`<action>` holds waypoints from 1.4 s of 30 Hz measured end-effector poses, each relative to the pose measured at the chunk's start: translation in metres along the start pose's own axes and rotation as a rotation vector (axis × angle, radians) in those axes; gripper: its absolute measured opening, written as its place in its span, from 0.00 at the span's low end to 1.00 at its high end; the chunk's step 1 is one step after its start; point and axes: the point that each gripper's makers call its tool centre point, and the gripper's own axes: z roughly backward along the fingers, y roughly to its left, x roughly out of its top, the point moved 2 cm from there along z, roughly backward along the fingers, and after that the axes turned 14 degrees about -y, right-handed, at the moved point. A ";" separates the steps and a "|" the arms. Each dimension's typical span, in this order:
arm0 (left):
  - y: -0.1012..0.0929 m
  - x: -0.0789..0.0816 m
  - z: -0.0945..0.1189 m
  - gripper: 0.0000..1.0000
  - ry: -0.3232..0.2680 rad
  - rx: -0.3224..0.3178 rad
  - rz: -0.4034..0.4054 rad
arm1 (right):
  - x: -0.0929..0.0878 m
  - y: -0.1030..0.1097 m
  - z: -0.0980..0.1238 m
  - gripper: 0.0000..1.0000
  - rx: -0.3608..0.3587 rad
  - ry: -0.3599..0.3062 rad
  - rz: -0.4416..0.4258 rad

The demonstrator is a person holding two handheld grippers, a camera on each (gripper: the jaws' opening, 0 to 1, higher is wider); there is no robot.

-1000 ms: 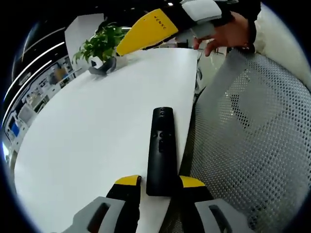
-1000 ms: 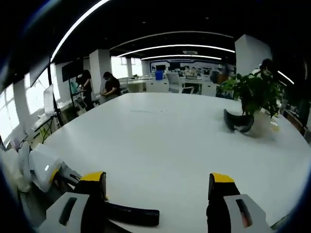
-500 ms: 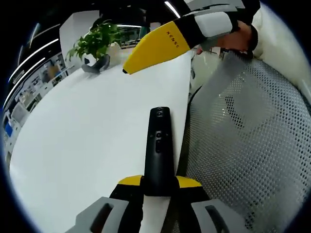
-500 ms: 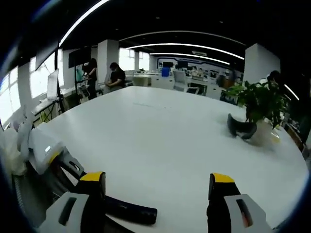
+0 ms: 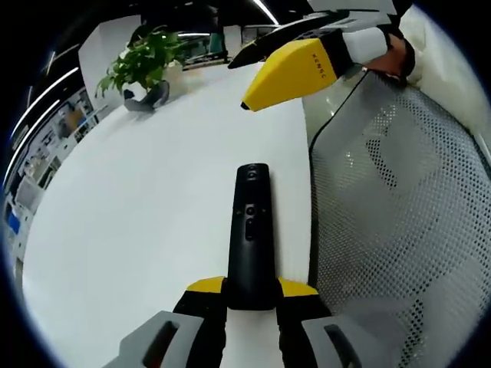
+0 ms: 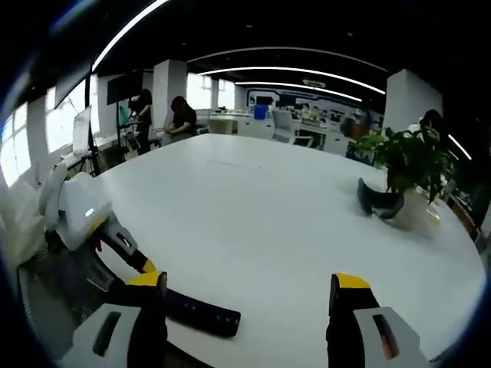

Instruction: Press the specified remote control buttons in sequence, fully releasing each button before pressing the next.

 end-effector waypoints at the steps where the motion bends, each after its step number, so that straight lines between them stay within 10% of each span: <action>1: 0.001 0.000 0.001 0.24 0.003 -0.002 -0.001 | 0.000 0.000 0.000 0.87 0.000 0.000 0.001; 16: 0.028 -0.003 0.001 0.24 0.038 -0.021 0.009 | -0.002 0.001 0.000 0.85 0.011 0.003 0.009; 42: 0.142 0.008 0.000 0.23 0.100 0.039 -0.085 | -0.006 0.001 -0.001 0.85 0.006 0.019 0.029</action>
